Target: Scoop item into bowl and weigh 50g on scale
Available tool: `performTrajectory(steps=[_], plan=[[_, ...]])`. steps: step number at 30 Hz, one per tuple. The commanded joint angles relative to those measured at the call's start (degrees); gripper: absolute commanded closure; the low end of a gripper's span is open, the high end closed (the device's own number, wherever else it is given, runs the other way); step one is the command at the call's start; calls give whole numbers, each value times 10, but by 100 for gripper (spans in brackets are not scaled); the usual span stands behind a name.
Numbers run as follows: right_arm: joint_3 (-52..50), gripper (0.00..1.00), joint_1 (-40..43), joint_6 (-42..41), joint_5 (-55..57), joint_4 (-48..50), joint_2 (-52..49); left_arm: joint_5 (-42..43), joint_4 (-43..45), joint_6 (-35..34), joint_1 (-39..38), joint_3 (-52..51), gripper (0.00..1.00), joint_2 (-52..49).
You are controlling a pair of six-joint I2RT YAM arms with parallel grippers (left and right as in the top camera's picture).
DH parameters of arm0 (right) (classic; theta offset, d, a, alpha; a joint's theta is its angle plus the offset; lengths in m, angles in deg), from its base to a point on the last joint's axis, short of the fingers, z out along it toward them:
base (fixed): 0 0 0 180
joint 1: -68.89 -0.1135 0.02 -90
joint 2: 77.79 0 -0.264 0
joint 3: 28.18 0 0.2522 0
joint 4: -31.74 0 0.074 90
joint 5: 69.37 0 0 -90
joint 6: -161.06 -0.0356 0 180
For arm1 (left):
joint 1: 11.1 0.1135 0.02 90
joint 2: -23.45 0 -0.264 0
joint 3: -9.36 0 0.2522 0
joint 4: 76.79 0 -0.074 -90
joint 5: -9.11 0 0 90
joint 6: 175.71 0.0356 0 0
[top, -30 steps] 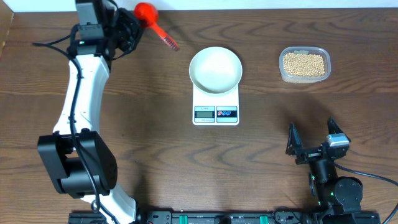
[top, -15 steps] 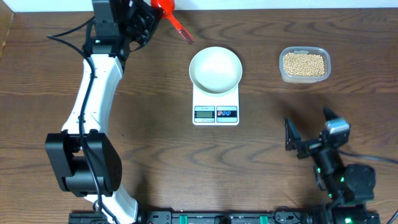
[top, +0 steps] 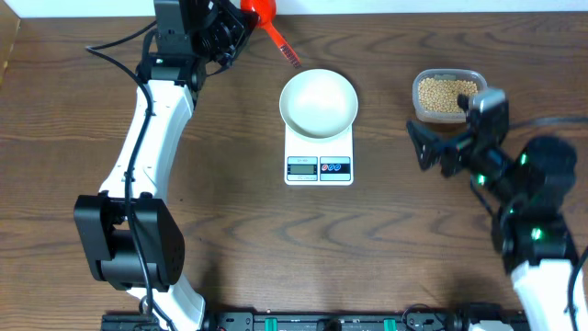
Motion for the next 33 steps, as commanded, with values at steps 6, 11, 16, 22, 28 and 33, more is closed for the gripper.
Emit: performTrajectory(steps=[6, 11, 16, 22, 28, 33], plan=[[246, 1, 25, 23, -171, -139, -178, 15, 28, -3, -10, 10, 93, 14], [369, 1, 21, 31, -214, -235, -261, 14, 28, -57, -33, 10, 93, 14], [455, 1, -11, 32, -213, -275, -331, 14, 30, -129, -56, 10, 93, 14], [468, 1, -60, 61, -211, -250, -378, 14, 34, -223, -59, 10, 93, 14], [468, 1, -74, 33, -205, -241, -401, 14, 36, -259, -59, 10, 93, 14], [468, 1, -81, -37, -215, -196, -403, 15, 36, -312, -59, 10, 93, 14]])
